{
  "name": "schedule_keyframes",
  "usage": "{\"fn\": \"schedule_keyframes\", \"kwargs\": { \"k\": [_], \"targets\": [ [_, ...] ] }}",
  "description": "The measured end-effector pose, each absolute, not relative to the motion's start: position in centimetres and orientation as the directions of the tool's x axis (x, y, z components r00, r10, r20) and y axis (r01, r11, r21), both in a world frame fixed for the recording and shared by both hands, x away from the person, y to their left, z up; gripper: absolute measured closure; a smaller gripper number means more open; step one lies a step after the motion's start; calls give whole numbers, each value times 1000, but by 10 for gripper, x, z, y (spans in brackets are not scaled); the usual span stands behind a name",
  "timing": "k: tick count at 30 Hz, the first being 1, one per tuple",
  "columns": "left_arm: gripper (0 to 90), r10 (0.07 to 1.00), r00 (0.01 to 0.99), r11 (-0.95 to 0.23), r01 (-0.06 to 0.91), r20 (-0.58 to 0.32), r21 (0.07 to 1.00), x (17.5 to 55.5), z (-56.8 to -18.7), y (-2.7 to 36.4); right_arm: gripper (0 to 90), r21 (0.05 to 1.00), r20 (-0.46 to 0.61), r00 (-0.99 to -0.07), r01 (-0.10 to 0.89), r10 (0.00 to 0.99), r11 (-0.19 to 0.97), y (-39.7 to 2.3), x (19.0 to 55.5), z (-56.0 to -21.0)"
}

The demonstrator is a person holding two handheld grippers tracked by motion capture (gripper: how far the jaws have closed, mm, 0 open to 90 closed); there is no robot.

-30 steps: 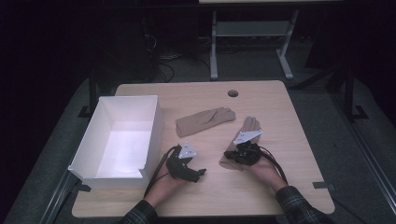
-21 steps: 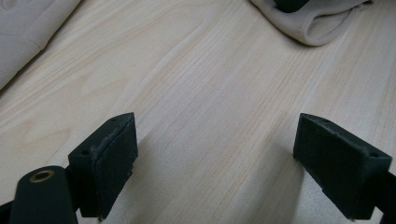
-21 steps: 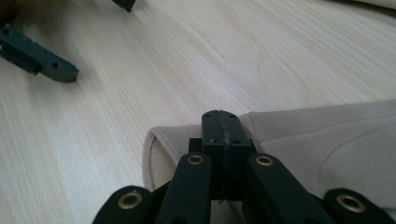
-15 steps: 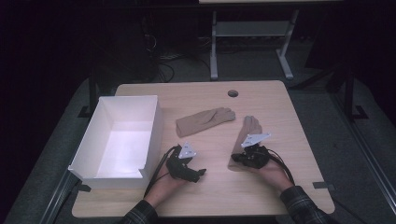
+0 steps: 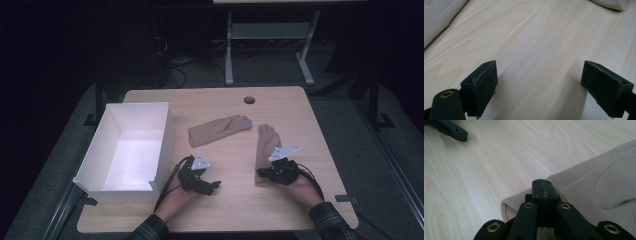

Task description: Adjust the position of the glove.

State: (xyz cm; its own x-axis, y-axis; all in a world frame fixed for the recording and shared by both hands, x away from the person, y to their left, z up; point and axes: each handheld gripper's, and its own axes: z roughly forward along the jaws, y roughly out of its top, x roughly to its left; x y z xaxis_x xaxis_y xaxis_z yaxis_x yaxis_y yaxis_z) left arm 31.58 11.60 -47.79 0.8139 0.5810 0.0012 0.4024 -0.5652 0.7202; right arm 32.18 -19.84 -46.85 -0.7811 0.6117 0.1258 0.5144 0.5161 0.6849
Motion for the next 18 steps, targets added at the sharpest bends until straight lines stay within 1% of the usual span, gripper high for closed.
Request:
{"fn": "schedule_keyframes", "kwargs": {
  "k": [12,18],
  "targets": [
    [131,583,812,-564,404,1,720,316,-478,116,900,678,128,-774,524,620,515,-213,308,-467],
    [131,583,813,-565,403,2,720,316,-478,116,900,719,121,-764,508,634,474,-219,314,-457]
  ]
}}
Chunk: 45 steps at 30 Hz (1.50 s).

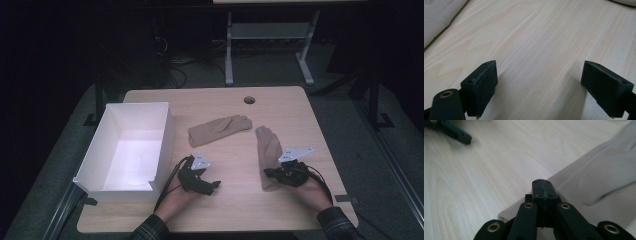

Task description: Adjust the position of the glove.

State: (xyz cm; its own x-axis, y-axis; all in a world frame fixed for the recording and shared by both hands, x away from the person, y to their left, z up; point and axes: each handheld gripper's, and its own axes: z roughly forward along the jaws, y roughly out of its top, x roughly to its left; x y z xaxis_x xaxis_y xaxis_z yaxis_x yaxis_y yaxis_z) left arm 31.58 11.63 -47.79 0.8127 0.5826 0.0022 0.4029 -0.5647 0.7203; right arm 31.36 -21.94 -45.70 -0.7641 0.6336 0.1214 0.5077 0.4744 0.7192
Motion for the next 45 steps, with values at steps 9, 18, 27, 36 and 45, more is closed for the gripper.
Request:
{"fn": "schedule_keyframes", "kwargs": {
  "k": [9,18,27,36,45],
  "targets": [
    [131,584,812,-564,406,0,719,316,-478,116,900,752,104,-706,517,700,409,-236,349,-447],
    [130,584,812,-564,406,0,719,316,-478,116,900,738,91,-671,541,736,403,-241,374,-452],
    [131,583,812,-564,405,1,720,316,-478,116,900,688,59,-669,565,740,456,-240,378,-467],
    [130,584,812,-564,405,1,720,316,-478,116,900,673,71,-670,579,739,460,-243,361,-465],
    [130,584,812,-563,405,1,721,316,-478,116,900,671,83,-667,587,740,453,-247,336,-465]
  ]
}}
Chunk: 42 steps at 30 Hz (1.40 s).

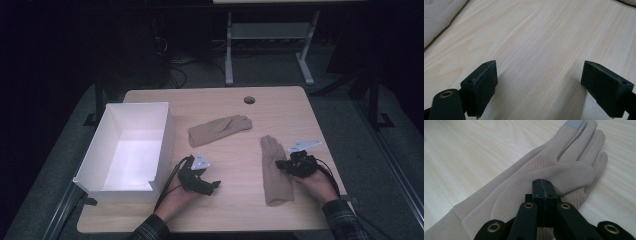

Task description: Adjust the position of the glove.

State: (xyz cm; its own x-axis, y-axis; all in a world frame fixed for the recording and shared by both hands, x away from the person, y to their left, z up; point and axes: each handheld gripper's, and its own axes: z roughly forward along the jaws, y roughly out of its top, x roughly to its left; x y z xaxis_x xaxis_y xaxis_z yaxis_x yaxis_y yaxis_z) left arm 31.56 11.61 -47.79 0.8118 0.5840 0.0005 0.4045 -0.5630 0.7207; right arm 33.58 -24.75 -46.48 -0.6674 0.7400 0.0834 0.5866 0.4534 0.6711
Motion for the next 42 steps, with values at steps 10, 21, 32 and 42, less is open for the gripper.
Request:
{"fn": "schedule_keyframes", "kwargs": {
  "k": [10,21,32,42],
  "targets": [
    [130,584,812,-563,405,0,721,316,-478,116,900,656,101,-663,605,742,451,-253,303,-463],
    [131,587,810,-555,407,-6,725,315,-478,116,859,703,78,-661,567,746,429,-259,298,-454],
    [130,583,812,-564,405,0,719,316,-478,116,451,749,81,-517,595,852,290,-292,332,-458],
    [133,586,810,-560,406,-1,722,316,-478,116,233,714,34,-440,639,897,286,-304,351,-475]
  ]
}}
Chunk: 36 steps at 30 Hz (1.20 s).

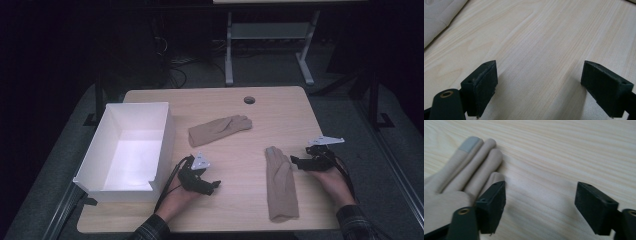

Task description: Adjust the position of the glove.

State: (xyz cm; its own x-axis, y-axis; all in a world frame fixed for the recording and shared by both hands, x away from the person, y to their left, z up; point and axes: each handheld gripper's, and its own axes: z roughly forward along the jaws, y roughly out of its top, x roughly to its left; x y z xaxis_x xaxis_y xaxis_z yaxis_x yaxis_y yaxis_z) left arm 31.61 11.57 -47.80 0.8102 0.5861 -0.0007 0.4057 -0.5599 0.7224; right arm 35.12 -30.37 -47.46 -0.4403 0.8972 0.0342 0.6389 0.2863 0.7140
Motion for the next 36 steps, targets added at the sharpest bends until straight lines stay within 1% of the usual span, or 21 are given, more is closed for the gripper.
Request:
{"fn": "schedule_keyframes", "kwargs": {
  "k": [3,5,10,12,14,16,18,20,21,23,24,28,29,36],
  "targets": [
    [133,590,807,-556,409,-3,724,317,-478,115,193,705,30,-438,647,899,291,-306,352,-479],
    [135,595,804,-551,411,-4,726,317,-478,114,167,717,32,-446,634,894,290,-308,351,-482],
    [155,613,790,-554,431,-1,713,317,-476,113,152,723,29,-454,625,891,295,-308,351,-483],
    [229,629,777,-554,460,-13,694,317,-472,112,147,722,30,-453,626,891,294,-308,351,-483],
    [257,642,767,-555,478,-15,681,319,-468,113,144,721,31,-454,627,890,295,-308,351,-483],
    [356,645,764,-550,487,-26,678,321,-465,114,144,721,31,-454,627,890,295,-308,351,-483],
    [408,655,754,-542,506,-39,671,326,-461,113,143,721,31,-455,627,890,295,-308,351,-483],
    [522,658,751,-540,523,-57,659,332,-459,111,141,721,32,-461,625,887,299,-308,351,-483],
    [548,660,749,-540,528,-61,655,334,-457,110,141,721,32,-462,625,886,300,-308,351,-483],
    [637,665,745,-536,527,-55,660,339,-454,108,141,721,32,-462,625,886,300,-308,351,-483],
    [665,667,743,-529,531,-64,662,342,-452,107,141,721,31,-462,624,886,300,-308,351,-483],
    [877,682,725,-485,548,-97,682,355,-443,106,141,721,32,-462,624,886,300,-308,351,-483],
    [895,687,720,-483,550,-94,682,358,-441,106,142,721,32,-462,625,886,300,-308,351,-483],
    [896,728,683,-454,552,-66,699,382,-436,102,142,722,30,-463,623,886,302,-308,351,-483]
  ]
}}
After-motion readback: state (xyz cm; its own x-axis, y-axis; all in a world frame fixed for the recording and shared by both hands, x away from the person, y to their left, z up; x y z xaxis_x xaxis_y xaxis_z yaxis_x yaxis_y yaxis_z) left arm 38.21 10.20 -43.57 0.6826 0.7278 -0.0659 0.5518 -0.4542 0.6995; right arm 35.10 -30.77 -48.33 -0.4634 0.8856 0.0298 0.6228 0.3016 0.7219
